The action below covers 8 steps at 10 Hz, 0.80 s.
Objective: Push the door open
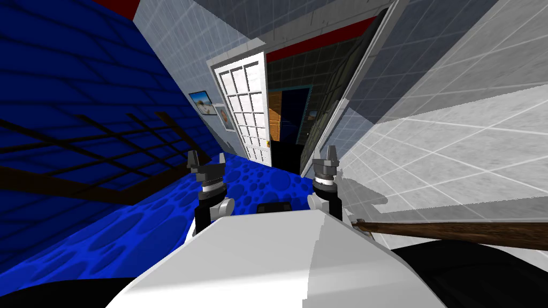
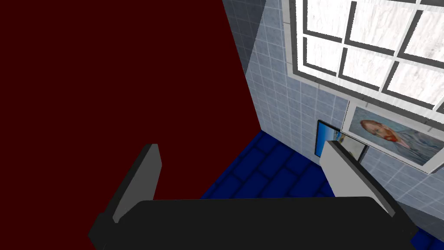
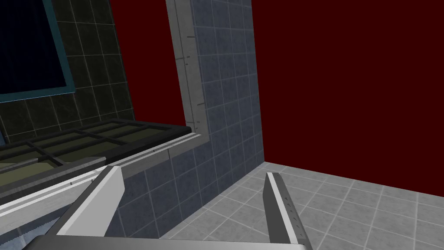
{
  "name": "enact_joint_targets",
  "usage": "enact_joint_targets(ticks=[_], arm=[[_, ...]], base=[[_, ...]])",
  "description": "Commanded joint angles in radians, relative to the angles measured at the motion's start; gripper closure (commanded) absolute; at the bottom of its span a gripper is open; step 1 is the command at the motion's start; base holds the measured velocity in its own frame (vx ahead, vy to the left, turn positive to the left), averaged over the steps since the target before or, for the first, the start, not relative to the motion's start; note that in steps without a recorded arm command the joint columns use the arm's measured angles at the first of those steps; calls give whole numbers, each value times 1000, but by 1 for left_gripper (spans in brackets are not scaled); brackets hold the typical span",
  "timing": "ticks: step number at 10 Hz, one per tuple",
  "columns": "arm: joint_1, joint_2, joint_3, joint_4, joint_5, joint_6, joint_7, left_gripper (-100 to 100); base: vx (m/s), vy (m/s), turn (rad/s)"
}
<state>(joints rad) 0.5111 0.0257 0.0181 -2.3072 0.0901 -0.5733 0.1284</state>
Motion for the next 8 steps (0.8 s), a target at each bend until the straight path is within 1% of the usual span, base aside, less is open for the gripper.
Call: enact_joint_targets(ticks=[1,2,4,8], arm=[[-10,7,-3,30,13,-6,20,-100],[-14,9,-4,41,18,-9,27,-100],[-30,17,-8,88,39,-19,58,-100],[-52,27,-13,152,67,-32,100,-100]], base=[[75,15,-127],[87,28,-103],[82,42,-134],[76,44,-93]])
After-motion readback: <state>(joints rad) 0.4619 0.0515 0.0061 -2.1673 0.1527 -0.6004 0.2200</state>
